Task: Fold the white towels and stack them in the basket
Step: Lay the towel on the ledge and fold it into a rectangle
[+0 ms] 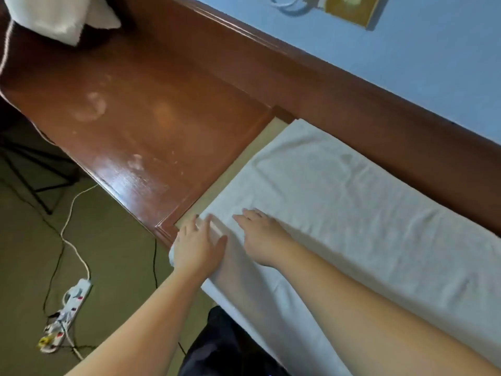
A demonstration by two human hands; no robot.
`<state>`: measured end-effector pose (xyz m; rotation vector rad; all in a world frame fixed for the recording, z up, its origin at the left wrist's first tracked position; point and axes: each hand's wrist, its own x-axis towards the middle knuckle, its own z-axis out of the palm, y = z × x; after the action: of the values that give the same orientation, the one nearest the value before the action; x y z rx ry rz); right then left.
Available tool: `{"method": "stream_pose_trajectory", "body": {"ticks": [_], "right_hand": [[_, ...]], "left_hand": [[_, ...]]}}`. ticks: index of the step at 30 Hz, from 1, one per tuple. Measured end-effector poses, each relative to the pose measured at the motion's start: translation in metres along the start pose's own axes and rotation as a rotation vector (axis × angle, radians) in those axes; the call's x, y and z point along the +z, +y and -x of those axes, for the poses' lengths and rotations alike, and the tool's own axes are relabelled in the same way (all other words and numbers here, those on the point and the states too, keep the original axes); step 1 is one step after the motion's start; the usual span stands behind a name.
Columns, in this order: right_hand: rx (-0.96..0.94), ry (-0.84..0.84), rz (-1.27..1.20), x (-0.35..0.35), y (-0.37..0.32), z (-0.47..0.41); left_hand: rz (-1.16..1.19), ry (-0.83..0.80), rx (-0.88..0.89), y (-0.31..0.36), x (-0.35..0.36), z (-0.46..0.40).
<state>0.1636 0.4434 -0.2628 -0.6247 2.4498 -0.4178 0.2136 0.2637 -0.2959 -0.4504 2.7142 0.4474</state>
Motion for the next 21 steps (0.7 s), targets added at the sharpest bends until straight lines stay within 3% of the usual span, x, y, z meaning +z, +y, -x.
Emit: {"method": "stream_pose_trajectory", "body": {"ticks": [7, 14, 17, 21], "right_hand": [[-0.369, -0.171, 0.463, -0.028, -0.035, -0.114], [-0.249, -0.573, 0.731, -0.103, -0.014, -0.181], [-0.159, -0.534, 0.731, -0.141, 0.019, -0.192], [-0.012, -0.344, 0.734, -0.177, 0.071, -0.195]], "left_hand": [[0.049, -0.084, -0.140, -0.007, -0.020, -0.038], [-0.065, -0.207, -0.095, -0.014, -0.029, -0.058], [-0.006, -0.193, -0.068, -0.019, -0.033, -0.064], [0.115, -0.142, 0.019, -0.037, -0.031, -0.063]]}}
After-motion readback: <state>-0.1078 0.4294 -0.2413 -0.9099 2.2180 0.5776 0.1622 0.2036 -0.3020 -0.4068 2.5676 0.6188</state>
